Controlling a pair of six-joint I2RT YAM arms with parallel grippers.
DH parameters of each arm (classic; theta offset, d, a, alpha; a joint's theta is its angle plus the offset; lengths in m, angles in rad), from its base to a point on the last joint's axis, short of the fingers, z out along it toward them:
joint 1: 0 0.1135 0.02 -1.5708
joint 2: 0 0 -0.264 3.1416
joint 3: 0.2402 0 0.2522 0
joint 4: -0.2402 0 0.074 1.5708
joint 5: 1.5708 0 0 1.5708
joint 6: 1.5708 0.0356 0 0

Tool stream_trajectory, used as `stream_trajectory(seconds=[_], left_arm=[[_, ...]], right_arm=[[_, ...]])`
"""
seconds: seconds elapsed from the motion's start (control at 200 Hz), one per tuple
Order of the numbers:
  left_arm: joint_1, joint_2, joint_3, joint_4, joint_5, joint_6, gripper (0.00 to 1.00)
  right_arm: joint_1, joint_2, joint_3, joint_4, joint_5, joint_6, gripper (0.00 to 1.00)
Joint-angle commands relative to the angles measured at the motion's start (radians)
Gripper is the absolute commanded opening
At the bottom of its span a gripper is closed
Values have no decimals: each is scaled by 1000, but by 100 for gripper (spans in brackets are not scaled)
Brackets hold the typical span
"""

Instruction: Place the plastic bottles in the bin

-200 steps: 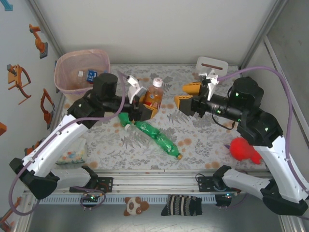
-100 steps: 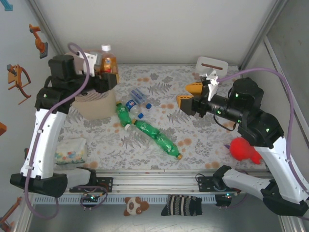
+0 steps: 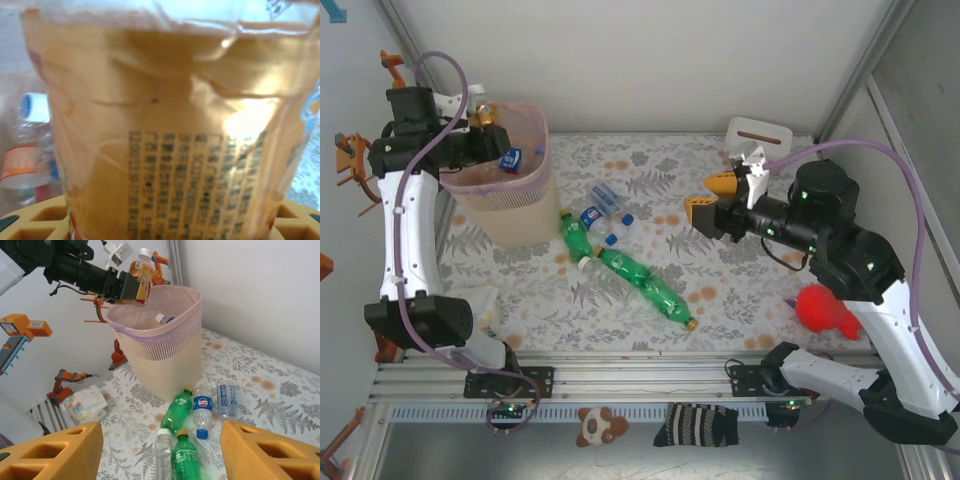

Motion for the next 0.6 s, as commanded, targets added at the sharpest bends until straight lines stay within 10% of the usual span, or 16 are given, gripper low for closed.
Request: stream_trajectory(seconds=[0.0, 0.596], left_arm=[[14, 34, 47, -81, -98, 10, 50], [14, 255, 92, -267, -339, -51, 49]], right_arm=[[-4, 0, 23, -7, 18, -25, 62], [-4, -4, -15, -21, 43, -52, 62]])
